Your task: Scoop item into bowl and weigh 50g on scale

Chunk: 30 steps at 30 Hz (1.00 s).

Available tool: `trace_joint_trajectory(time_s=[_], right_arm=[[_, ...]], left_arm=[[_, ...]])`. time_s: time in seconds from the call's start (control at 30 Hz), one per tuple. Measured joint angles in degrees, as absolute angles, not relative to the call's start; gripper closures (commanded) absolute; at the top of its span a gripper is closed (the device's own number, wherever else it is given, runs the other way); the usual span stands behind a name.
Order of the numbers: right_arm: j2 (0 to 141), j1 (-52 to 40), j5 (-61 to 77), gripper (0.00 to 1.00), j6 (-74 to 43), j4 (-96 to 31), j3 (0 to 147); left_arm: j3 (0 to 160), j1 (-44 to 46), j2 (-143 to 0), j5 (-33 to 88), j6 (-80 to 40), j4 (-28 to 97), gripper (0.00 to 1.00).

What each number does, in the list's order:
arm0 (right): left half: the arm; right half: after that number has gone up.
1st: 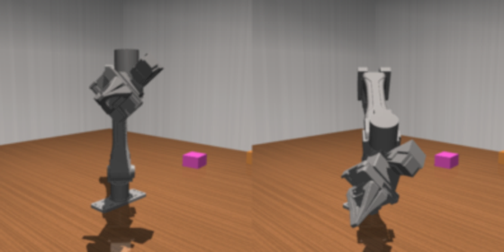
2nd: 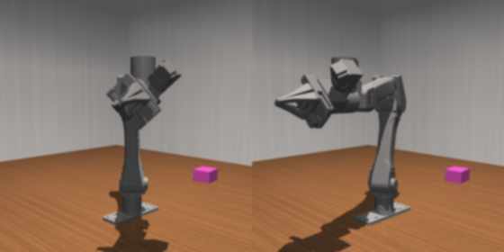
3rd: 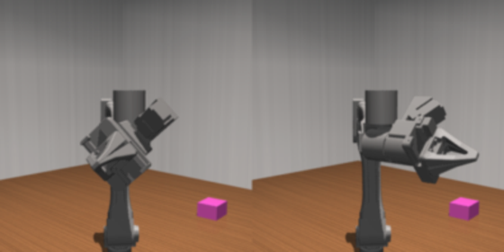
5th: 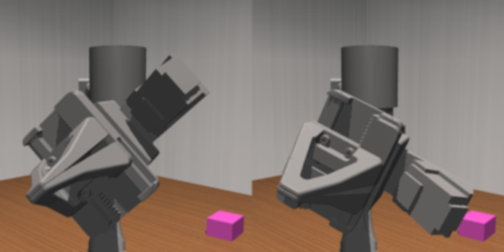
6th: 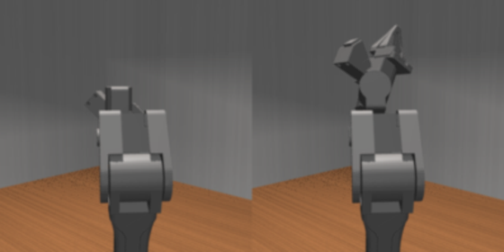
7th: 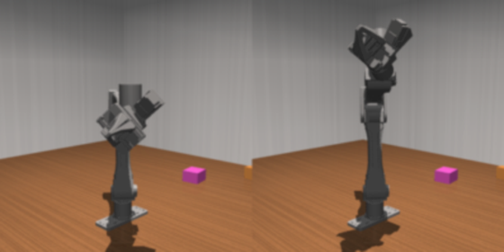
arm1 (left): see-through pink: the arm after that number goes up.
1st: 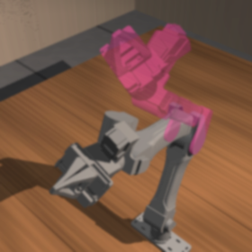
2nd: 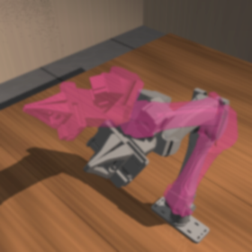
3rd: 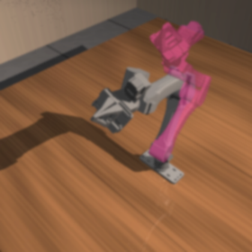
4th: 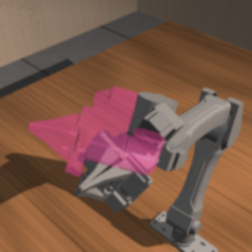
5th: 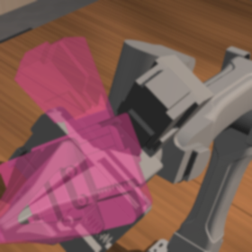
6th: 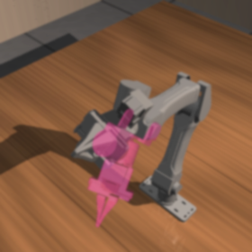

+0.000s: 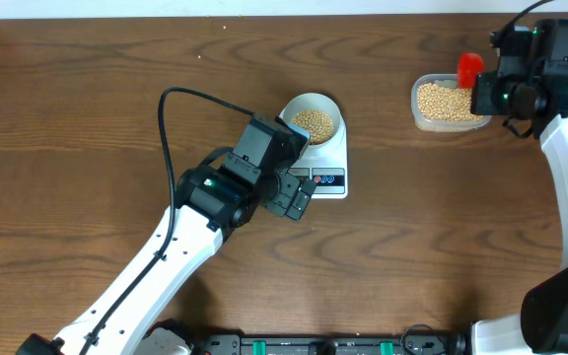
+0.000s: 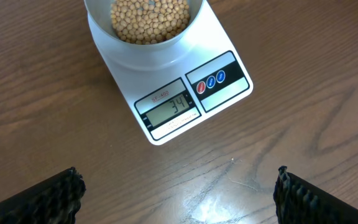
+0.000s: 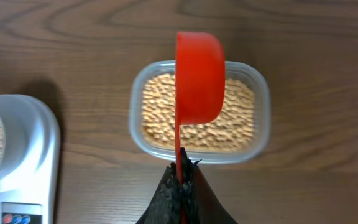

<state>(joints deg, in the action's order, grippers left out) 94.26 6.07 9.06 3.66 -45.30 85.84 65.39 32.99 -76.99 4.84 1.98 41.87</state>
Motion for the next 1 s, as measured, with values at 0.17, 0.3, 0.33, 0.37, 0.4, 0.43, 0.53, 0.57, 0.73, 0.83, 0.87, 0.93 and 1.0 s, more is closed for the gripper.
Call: trace_joint_trajectory(time_s=[0.17, 0.3, 0.33, 0.37, 0.4, 0.43, 0.53, 0.57, 0.73, 0.83, 0.87, 0.93, 1.0], right_arm=[[96.1, 6.1, 7.0, 0.99, 4.4, -45.8, 85.9], [100.0, 6.1, 6.2, 0.99, 4.7, -46.9, 85.9], [100.9, 6.1, 6.0, 0.99, 4.7, -47.1, 85.9], [101.6, 6.1, 5.8, 0.99, 4.8, -47.2, 85.9], [102.2, 6.1, 5.7, 0.99, 4.8, -47.3, 85.9], [102.5, 6.1, 5.7, 0.99, 4.8, -47.3, 85.9], [103.2, 6.1, 5.8, 0.99, 4.8, -47.3, 85.9], [103.4, 6.1, 6.1, 0.99, 4.8, -47.4, 85.9], [105.8, 6.1, 9.4, 0.99, 4.8, -47.3, 85.9], [106.2, 6.3, 11.7, 0.99, 4.8, -47.3, 85.9], [106.3, 6.6, 12.7, 0.99, 4.8, -47.3, 85.9], [106.7, 7.7, 15.2, 0.99, 4.8, -47.3, 85.9], [107.2, 9.2, 18.7, 0.99, 4.8, -47.3, 85.9]], left_arm=[[65.4, 33.0, -77.0, 4.8, 2.0, 41.9, 0.01], [65.4, 33.0, -77.0, 4.8, 2.0, 41.9, 0.01], [65.4, 33.0, -77.0, 4.8, 2.0, 41.9, 0.01], [65.4, 33.0, -77.0, 4.8, 2.0, 41.9, 0.01], [65.4, 33.0, -77.0, 4.8, 2.0, 41.9, 0.01], [65.4, 33.0, -77.0, 4.8, 2.0, 41.9, 0.0], [65.4, 33.0, -77.0, 4.8, 2.0, 41.9, 0.0], [65.4, 33.0, -77.0, 4.8, 2.0, 41.9, 0.01], [65.4, 33.0, -77.0, 4.8, 2.0, 41.9, 0.01], [65.4, 33.0, -77.0, 4.8, 2.0, 41.9, 0.01], [65.4, 33.0, -77.0, 4.8, 2.0, 41.9, 0.01], [65.4, 33.0, -77.0, 4.8, 2.0, 41.9, 0.01], [65.4, 33.0, -77.0, 4.8, 2.0, 41.9, 0.01]])
